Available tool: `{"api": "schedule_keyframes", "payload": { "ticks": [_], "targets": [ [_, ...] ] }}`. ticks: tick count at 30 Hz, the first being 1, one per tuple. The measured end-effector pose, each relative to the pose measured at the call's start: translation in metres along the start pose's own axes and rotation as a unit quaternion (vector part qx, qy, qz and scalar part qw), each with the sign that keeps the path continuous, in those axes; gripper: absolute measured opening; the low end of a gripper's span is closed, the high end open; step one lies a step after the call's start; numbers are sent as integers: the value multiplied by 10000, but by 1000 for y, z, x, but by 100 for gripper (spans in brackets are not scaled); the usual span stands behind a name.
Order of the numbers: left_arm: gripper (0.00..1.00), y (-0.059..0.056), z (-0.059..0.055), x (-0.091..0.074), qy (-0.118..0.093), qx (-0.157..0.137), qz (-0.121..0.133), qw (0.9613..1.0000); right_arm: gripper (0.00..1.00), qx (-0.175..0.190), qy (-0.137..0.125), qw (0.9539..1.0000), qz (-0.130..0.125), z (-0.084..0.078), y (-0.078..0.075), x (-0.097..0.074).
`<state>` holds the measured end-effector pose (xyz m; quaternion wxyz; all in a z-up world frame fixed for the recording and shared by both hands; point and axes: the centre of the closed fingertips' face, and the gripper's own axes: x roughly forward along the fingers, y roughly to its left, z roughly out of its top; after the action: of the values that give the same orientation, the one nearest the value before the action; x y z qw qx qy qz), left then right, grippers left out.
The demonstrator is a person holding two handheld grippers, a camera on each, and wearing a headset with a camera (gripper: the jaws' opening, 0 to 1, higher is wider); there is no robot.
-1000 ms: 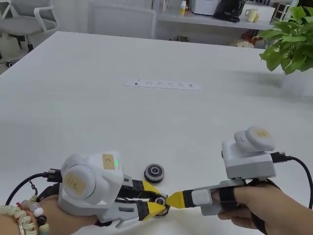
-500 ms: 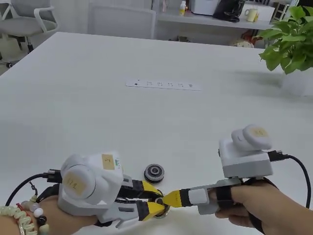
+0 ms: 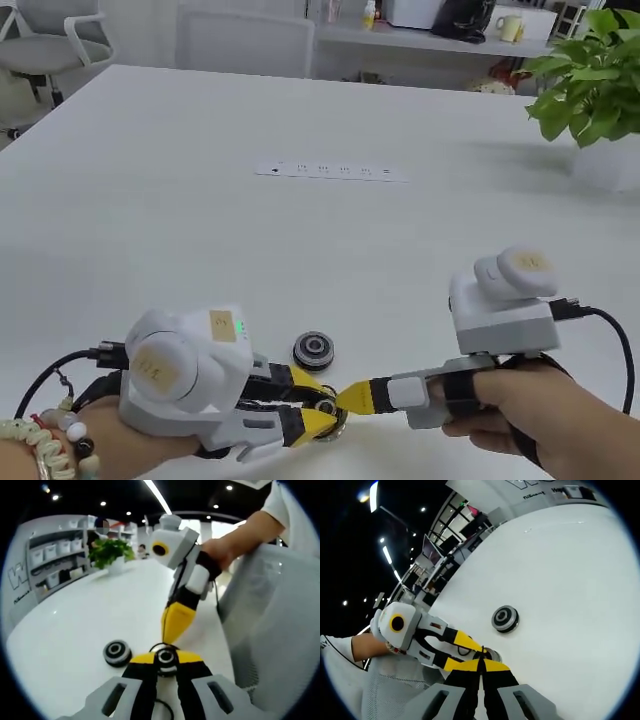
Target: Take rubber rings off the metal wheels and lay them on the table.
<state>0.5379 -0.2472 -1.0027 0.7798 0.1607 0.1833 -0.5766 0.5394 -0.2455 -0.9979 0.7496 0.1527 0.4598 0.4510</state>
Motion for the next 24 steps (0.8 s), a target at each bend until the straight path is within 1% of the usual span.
{"api": "schedule_keyframes", "payload": {
  "ticks": [3, 5, 6, 8, 11, 13, 14, 17, 20, 24],
  "targets": [
    [15, 0, 1, 0, 110, -39, 2, 9999, 0, 8, -32, 10000, -4, 2, 0, -1],
    [14, 0, 2, -1, 139, 26, -4, 9999, 0, -6, -41, 10000, -12, 2, 0, -1],
    [14, -1, 1, -1, 190, 91, -30, 9998, 0, -8, -46, 10000, -8, 3, 0, -1],
    [13, -1, 2, -2, 201, 127, -42, 9997, 0, -14, -58, 10000, -5, 3, 0, -1],
    [13, -3, 8, -5, 151, 159, -88, 9997, 0, -25, -70, 10000, -1, 4, 1, -2],
    [15, -1, 12, -8, 93, 139, -73, 9998, 0, -28, -81, 10000, 4, 5, 2, -2],
    [15, -1, 13, -8, 99, 133, -71, 9998, 0, -32, -86, 10000, 4, 5, 2, -2],
    [17, 0, 16, -13, 128, 264, -46, 9996, 0, -37, -98, 9999, 8, 5, 2, -2],
    [20, 1, 20, -18, 110, 292, -57, 9995, 0, -36, -108, 9999, 18, 6, 2, -2],
    [22, 5, 27, -26, 34, 400, -4, 9992, 0, -42, -119, 9999, 37, 6, 4, -2]
  ]
}}
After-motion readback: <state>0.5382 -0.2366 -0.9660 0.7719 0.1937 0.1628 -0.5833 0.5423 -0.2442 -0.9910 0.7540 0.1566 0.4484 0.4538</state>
